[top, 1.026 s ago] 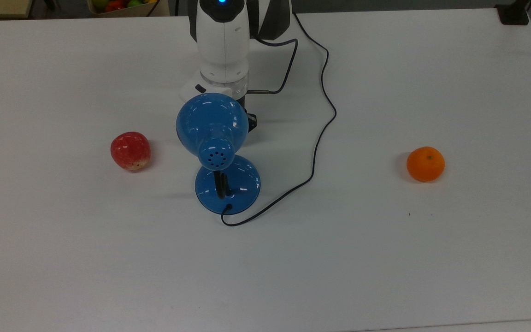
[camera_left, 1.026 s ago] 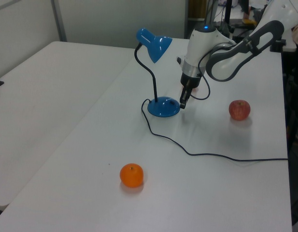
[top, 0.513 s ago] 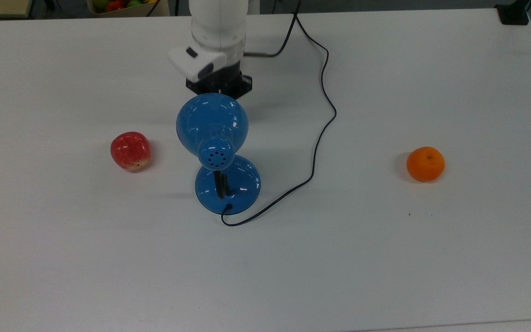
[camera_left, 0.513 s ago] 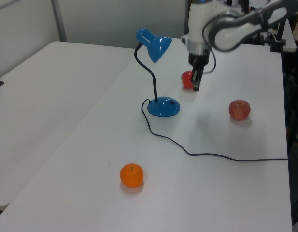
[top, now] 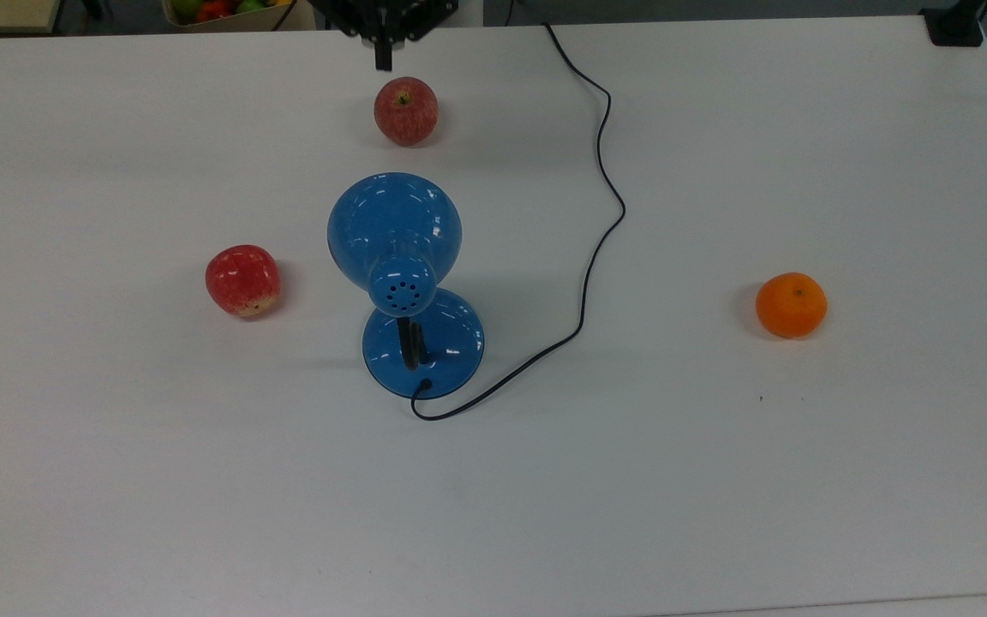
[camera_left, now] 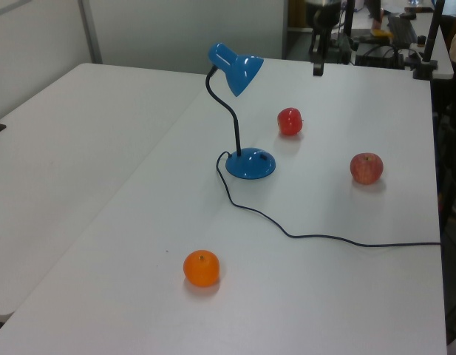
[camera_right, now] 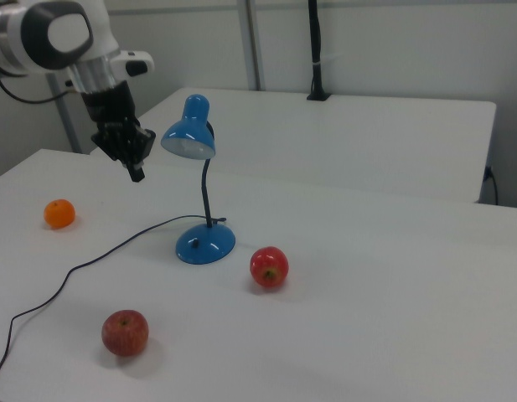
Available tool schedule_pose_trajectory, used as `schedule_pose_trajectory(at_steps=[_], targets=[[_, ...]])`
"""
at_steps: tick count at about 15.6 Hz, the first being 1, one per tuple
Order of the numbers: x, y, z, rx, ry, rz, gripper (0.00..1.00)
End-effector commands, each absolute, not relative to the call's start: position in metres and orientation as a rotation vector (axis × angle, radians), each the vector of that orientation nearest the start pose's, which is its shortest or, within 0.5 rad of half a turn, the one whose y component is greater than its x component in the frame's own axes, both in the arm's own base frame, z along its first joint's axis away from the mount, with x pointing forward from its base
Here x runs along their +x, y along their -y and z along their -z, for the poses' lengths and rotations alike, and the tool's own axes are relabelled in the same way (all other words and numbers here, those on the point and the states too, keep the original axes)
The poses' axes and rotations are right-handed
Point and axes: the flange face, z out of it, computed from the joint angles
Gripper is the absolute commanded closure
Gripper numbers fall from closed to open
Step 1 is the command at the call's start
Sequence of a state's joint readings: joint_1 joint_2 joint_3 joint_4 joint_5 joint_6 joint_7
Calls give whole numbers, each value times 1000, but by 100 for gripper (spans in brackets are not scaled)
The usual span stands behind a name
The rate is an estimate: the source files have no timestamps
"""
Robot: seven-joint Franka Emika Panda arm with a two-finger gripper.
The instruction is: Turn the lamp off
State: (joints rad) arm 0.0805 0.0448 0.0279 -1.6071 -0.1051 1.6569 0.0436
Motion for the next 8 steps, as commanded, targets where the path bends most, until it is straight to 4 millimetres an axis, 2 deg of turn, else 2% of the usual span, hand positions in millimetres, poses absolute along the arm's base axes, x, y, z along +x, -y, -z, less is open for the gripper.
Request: schedule_pose_trajectory(at_steps=[1,3,8], targets=[[560,-35,-606,-3224,149,-42,55],[554,-25,-614,-3227,124,-49,0],[551,-16,-619,-3234,104,-35,0]])
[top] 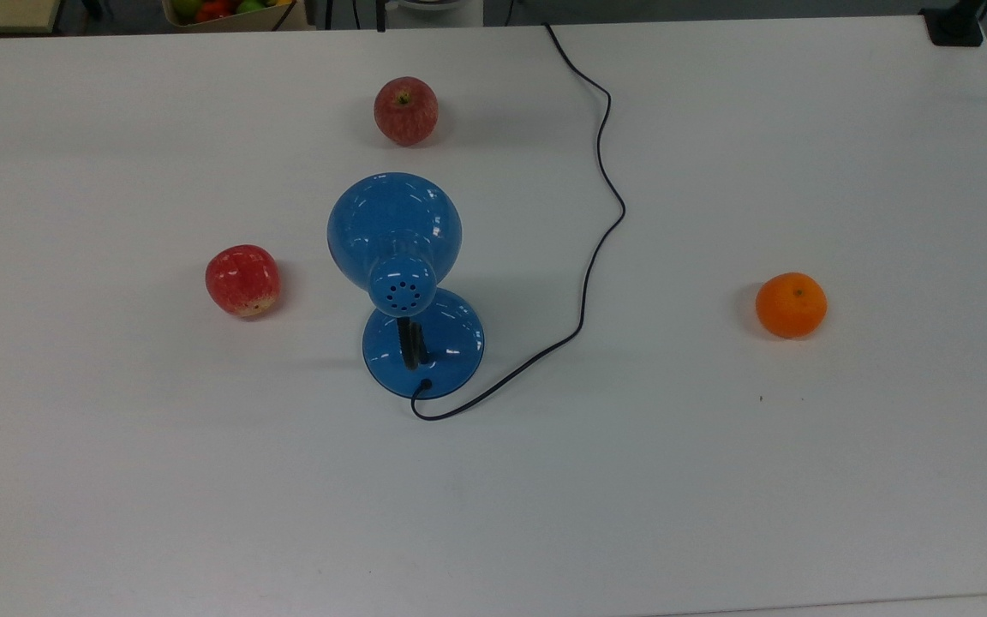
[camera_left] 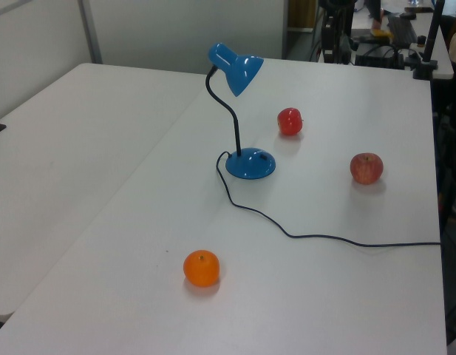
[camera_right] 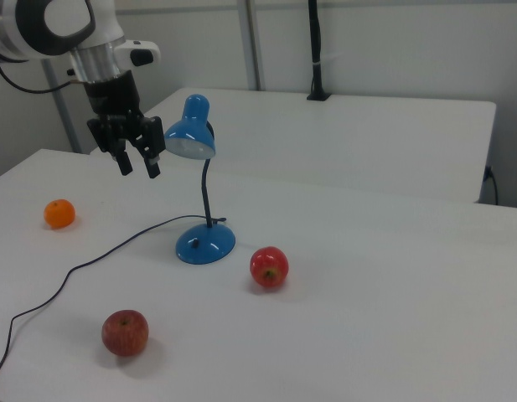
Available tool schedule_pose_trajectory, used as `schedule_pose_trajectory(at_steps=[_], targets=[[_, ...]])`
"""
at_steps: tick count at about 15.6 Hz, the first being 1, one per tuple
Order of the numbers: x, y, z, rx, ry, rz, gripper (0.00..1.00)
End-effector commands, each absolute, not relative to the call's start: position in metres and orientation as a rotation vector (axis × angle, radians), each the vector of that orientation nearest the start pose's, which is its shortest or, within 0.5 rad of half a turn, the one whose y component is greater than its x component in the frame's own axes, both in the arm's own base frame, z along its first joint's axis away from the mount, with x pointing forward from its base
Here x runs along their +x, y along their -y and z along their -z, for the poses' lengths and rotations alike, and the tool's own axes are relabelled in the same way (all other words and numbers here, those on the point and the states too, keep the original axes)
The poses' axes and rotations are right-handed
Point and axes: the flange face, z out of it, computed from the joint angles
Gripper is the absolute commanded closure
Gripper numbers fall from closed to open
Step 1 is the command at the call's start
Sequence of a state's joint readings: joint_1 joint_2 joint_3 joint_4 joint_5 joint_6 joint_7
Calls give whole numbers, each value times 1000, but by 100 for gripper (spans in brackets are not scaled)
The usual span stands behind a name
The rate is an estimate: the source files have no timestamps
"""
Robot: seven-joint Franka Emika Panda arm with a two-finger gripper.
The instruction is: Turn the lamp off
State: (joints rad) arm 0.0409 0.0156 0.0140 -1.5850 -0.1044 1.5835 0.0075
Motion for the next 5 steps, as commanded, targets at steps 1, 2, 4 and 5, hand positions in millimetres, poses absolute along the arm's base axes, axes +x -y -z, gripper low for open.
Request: schedule_pose_trajectory(at_steps=[1,2,4,5], targets=[[551,-12,-620,-3236,92,-33,0],[551,-9,-622,-3236,84,-28,0],[551,-9,-622,-3237,81,-28,0],[551,-8,-624,-3236,79,-21,0]])
